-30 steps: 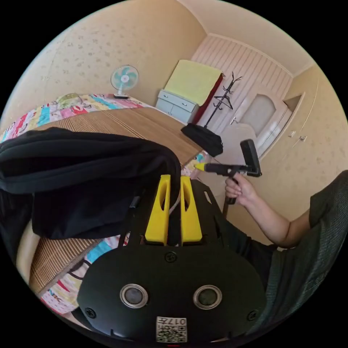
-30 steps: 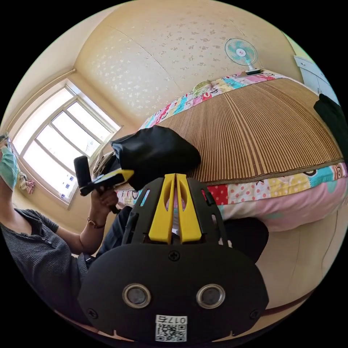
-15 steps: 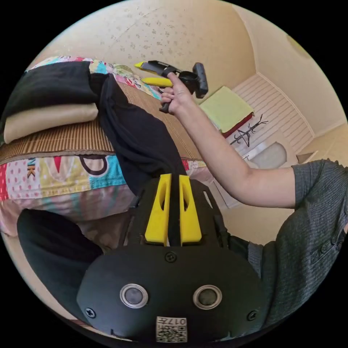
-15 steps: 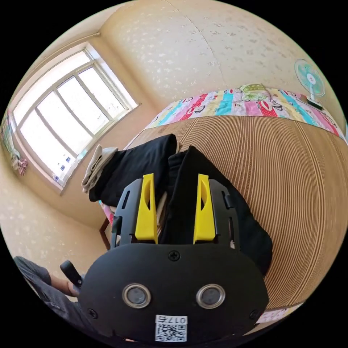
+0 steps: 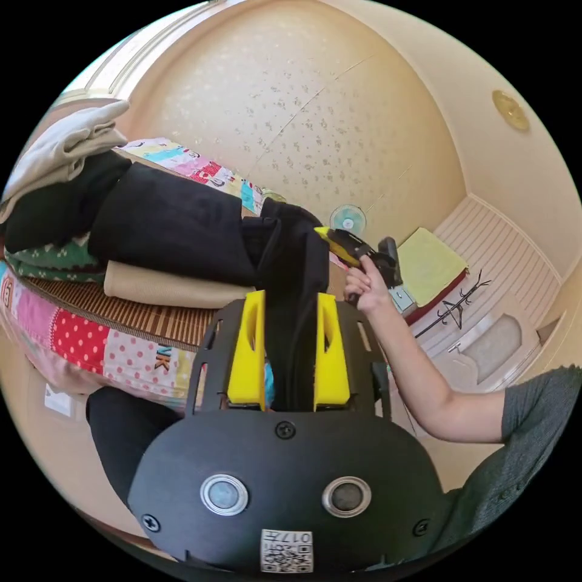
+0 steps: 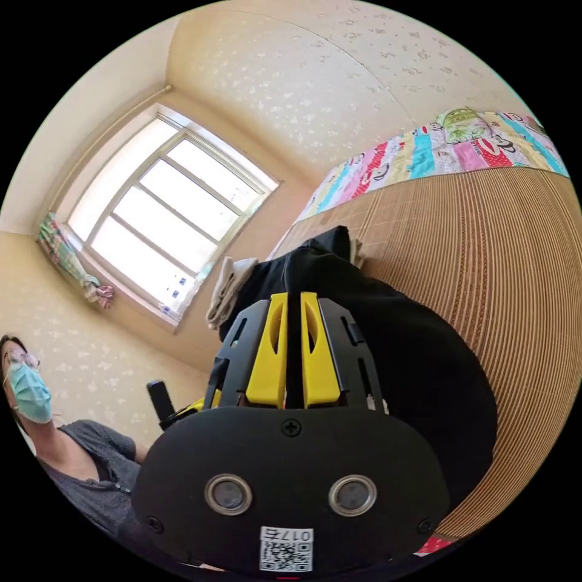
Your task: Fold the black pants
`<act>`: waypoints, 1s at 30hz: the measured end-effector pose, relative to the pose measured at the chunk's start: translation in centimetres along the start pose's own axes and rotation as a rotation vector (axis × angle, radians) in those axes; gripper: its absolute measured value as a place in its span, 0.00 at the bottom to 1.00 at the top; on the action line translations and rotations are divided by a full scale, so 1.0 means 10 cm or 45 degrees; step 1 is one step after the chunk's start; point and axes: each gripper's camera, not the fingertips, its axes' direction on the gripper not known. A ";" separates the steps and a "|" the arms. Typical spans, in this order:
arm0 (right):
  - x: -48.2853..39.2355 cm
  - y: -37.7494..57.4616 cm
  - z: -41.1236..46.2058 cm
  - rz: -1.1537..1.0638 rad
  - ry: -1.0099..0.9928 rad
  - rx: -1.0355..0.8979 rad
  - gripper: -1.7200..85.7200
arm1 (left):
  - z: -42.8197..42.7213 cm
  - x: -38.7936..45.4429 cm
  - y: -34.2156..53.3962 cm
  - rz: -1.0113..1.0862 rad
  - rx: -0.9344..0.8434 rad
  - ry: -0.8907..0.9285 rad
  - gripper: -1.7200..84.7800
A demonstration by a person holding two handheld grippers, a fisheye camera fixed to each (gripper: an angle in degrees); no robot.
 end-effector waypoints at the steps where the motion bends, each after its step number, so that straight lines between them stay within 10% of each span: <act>1: -0.12 0.09 -0.12 -0.019 -0.052 0.016 0.05 | 0.20 0.00 -0.12 -0.001 0.015 0.008 0.26; 8: -1.60 0.79 -1.76 -0.275 -0.312 0.238 0.05 | 1.72 0.21 -0.35 -0.149 -0.210 0.026 0.29; 18: -3.65 1.56 -4.10 -0.776 -0.029 0.713 0.05 | 0.19 1.60 0.15 0.247 0.413 0.380 0.08; 30: -3.11 1.78 -4.50 -0.286 0.381 1.202 0.05 | -0.47 3.38 0.15 0.509 0.704 0.413 0.07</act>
